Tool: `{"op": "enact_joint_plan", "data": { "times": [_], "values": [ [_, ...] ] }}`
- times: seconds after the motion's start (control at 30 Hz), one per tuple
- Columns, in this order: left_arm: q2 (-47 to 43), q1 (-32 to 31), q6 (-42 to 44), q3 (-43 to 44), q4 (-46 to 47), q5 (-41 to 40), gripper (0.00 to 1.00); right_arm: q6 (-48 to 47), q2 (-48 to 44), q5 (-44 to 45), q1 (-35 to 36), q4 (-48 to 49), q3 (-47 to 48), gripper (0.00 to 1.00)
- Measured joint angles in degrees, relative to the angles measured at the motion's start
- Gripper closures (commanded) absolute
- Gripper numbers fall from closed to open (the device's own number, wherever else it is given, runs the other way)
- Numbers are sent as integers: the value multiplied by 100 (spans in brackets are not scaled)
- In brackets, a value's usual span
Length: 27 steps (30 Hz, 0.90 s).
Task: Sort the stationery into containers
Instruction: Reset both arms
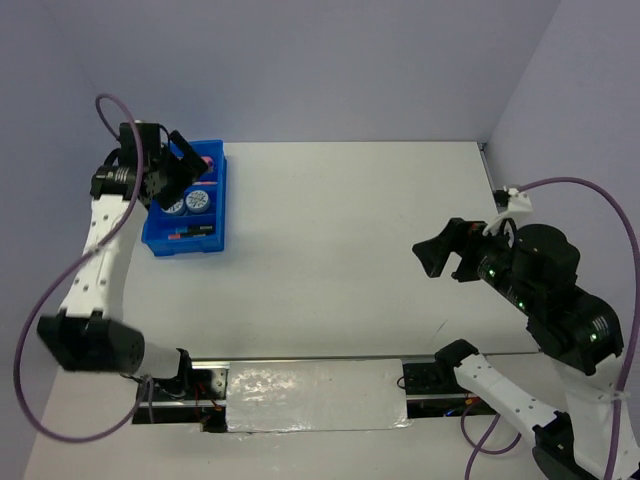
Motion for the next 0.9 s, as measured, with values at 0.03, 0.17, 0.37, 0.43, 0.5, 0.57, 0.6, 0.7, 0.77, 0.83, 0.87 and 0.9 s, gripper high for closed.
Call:
{"op": "enact_joint_plan", "data": {
  "times": [0.03, 0.17, 0.37, 0.43, 0.5, 0.57, 0.6, 0.7, 0.77, 0.83, 0.87, 0.9],
  "values": [
    [321, 245, -240, 28, 195, 125, 1, 17, 76, -96, 0, 28, -46, 0],
    [1300, 970, -1412, -50, 931, 396, 1, 61, 184, -413, 0, 238, -304, 0],
    [1834, 1152, -2446, 190, 1353, 485, 1, 50, -57, -597, 0, 297, -555, 0],
    [1893, 1161, -2570, 404, 1379, 494, 1, 26, -144, -592, 0, 299, -555, 0],
    [1893, 1178, -2599, 525, 1443, 492, 1, 2, -179, -579, 0, 302, -555, 0],
    [1882, 1187, -2612, 555, 1528, 476, 1, -22, -181, -564, 0, 302, -555, 0],
    [1882, 1200, -2610, 546, 1545, 472, 1, -33, -179, -544, 0, 302, -557, 0],
    [1882, 1239, -2599, 409, 1589, 472, 1, -57, -179, -494, 0, 302, -560, 0],
    [1882, 1272, -2557, 315, 1582, 470, 1, -63, -173, -470, 0, 304, -564, 0],
    [1884, 1300, -2535, 291, 1517, 470, 1, -81, -170, -452, 0, 321, -597, 0],
    [1884, 1314, -2527, 291, 1517, 466, 1, -85, -164, -442, 0, 334, -612, 0],
    [1882, 1320, -2518, 291, 1526, 461, 1, -94, -164, -435, 0, 365, -638, 0]
  ]
}}
